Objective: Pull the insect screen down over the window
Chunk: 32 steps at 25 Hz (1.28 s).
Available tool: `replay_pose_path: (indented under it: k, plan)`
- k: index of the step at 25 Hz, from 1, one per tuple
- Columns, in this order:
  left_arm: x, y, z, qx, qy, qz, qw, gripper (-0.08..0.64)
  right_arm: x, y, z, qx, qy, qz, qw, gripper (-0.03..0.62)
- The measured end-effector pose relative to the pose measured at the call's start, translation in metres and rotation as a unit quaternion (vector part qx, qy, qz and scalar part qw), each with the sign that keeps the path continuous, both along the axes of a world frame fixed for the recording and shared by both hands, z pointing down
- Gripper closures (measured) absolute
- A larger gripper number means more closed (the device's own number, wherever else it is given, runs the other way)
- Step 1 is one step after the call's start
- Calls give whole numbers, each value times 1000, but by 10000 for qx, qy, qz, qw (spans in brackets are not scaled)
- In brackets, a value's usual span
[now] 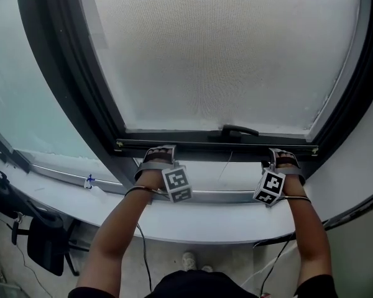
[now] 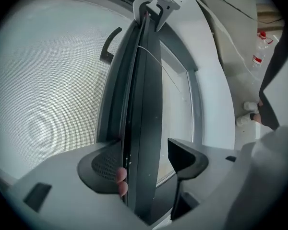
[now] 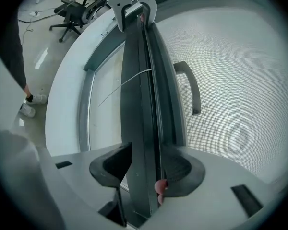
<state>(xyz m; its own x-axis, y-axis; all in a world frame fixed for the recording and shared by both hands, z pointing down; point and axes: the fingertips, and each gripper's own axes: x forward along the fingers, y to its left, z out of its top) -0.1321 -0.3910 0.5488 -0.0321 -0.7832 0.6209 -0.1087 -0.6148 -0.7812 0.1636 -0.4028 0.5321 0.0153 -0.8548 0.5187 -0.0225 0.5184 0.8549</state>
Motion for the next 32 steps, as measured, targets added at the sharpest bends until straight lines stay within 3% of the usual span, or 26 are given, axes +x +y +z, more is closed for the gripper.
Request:
replay_pose_path:
  k: [7,11,20,27,32]
  plan:
    - [-7,-1,-1,370,-579,-59,9976,253,-3,0,1,-106,140,-85,9998,413]
    - [-3,3,2,222,-273,10,9994,253,-2,6,2,-321,270,-121,9990,413]
    - [-1,0,-1,45,-92,21,9999,253,-3,2,-2,-405,163,-110,9990,413]
    - [-2,9,-4,-663,-116,90,9977,258,-4,11,-8,-1101,285,-170,9934,413]
    - [-2,5,-2,-375,-180,45,9991,258,-4,7,-6,-998,255,-151,9946,413]
